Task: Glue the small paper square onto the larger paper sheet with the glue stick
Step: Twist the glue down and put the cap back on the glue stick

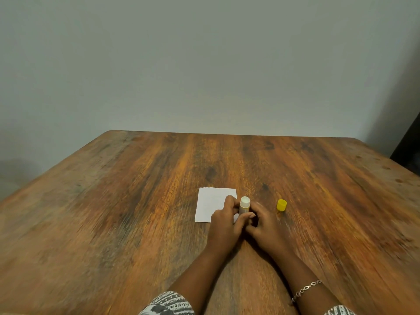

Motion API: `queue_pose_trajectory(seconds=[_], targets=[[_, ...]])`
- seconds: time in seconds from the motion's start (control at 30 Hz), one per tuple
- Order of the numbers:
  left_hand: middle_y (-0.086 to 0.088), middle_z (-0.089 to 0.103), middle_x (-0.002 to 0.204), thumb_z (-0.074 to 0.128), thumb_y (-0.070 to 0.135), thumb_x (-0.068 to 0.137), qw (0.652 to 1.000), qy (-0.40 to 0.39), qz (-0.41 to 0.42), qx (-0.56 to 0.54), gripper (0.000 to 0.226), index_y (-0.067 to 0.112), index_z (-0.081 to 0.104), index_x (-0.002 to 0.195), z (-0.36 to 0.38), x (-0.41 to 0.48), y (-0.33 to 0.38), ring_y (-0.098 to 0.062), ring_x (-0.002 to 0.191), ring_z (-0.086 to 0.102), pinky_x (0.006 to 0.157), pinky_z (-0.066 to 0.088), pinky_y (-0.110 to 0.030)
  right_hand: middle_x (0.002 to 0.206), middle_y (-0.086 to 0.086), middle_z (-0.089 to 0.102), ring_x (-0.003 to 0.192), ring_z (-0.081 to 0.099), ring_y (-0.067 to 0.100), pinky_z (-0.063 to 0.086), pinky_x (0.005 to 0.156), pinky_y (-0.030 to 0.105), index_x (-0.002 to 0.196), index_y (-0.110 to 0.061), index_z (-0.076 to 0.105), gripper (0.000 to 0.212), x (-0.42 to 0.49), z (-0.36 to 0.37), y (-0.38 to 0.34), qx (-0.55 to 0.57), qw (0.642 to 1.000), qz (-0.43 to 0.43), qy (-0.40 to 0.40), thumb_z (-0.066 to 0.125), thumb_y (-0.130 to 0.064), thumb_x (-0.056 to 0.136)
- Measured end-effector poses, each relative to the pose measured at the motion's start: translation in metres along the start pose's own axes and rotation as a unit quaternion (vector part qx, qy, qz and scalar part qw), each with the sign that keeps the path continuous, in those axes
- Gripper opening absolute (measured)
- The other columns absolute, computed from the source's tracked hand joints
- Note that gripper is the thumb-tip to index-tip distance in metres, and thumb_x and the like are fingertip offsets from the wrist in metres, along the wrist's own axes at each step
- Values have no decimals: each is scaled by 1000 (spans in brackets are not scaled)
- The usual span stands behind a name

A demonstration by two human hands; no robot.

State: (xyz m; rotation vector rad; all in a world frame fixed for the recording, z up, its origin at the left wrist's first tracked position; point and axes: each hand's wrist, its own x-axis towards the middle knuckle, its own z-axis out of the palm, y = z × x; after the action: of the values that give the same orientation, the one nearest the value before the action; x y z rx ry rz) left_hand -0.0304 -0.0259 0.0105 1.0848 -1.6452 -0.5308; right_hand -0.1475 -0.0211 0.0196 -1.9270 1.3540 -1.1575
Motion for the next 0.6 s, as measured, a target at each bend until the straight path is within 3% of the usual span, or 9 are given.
queue_pose_trajectory(seconds=[0.17,0.23,0.33,0.5,0.6], targets=[[-5,69,84,58,31,83,1000,14,14,0,20,19,43,90,-1,0,-1,-12,74,66,57,43,-9,98,-1,68,91,61,8,49,77,28,105,-19,63,37,0,0,5,3,1000,-1,-9,52,2,77],[-5,70,85,54,38,82,1000,8,18,-4,24,20,42,91,-1,0,0,-13,76,67,59,44,-12,92,-2,66,85,59,5,46,72,22,100,-20,62,33,-1,0,2,12,1000,-1,-6,50,-3,74],[-3,70,87,47,50,81,1000,-2,24,-2,32,21,40,92,0,-1,0,-13,77,67,61,49,-21,90,3,61,84,57,10,46,71,28,98,-16,62,31,-1,0,0,10,1000,4,4,51,-5,71],[-5,68,88,46,36,84,1000,-5,20,7,20,20,38,94,0,0,0,-15,76,67,58,44,-10,88,-11,66,82,60,-2,45,69,13,93,-29,61,44,-1,-3,-1,20,1000,1,-8,54,11,76],[-5,69,90,45,46,83,999,-17,26,16,30,19,40,96,1,-2,0,-16,78,67,63,52,-22,83,-9,66,77,59,-1,44,65,11,84,-33,60,46,0,-3,0,32,999,9,5,55,12,73]])
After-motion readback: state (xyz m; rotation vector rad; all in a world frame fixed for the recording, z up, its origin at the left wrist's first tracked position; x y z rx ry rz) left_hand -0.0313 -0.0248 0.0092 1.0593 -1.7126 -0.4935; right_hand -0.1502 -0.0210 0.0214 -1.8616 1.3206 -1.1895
